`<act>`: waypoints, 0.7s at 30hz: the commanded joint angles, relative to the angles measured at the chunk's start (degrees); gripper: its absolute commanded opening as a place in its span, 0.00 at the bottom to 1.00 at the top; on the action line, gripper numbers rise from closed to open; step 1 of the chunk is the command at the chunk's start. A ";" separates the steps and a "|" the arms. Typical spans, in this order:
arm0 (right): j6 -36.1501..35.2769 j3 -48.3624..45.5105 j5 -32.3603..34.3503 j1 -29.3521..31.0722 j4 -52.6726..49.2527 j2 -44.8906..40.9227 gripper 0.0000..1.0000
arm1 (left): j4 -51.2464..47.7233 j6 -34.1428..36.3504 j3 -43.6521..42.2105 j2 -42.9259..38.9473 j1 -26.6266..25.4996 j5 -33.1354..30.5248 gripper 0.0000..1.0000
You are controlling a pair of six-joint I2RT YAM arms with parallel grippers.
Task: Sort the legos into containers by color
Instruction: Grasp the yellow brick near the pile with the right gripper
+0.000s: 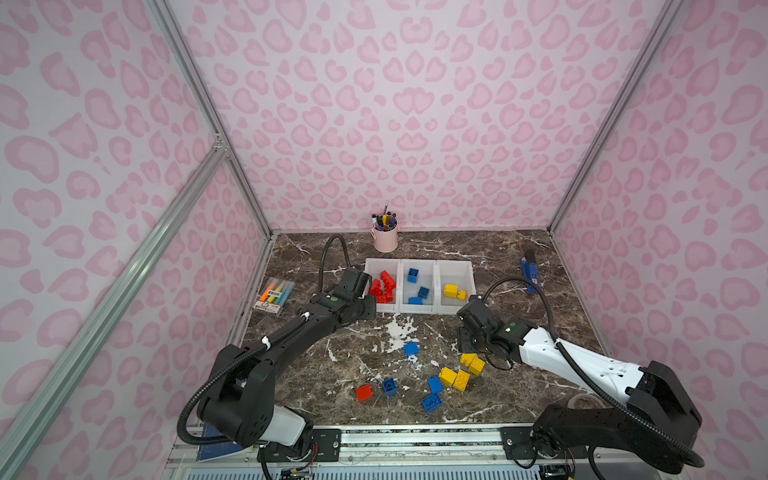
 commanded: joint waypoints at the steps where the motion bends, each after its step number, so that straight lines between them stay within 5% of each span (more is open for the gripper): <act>1: 3.67 -1.62 0.27 0.29 0.11 -0.13 0.67 | 2.37 -2.83 -2.37 -2.13 -0.30 0.15 0.62; 21: 10.23 -3.83 -1.80 1.61 6.05 4.52 0.63 | 2.82 -5.70 -6.25 -3.81 -4.31 -1.12 0.63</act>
